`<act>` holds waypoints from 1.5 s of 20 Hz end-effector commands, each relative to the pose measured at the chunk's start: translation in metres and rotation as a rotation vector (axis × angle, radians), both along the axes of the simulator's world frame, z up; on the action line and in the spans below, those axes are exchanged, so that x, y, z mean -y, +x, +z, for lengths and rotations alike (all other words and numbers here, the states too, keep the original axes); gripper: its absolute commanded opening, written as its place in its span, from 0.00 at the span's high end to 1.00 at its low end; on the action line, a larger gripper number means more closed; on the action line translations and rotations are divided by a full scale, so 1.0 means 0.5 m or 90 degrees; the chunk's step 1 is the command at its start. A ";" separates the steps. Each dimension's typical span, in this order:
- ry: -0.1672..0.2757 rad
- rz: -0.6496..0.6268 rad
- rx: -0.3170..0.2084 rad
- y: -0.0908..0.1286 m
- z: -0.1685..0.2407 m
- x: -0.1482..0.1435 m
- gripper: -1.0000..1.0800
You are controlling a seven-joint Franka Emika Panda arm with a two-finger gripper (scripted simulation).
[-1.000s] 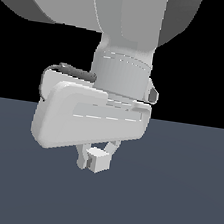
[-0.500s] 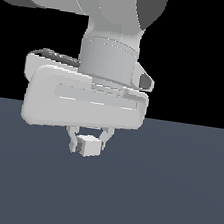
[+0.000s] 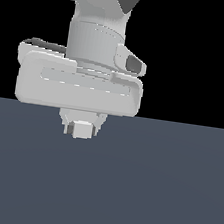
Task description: Plug the charger into the wall socket.
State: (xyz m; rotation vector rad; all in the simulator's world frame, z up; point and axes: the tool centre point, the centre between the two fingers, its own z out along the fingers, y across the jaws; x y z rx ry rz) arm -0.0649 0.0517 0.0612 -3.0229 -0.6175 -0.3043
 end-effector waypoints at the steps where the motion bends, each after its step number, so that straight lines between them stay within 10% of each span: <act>1: 0.000 -0.034 0.000 0.007 0.011 -0.008 1.00; 30: -0.002 -0.239 -0.003 0.060 0.077 -0.042 1.00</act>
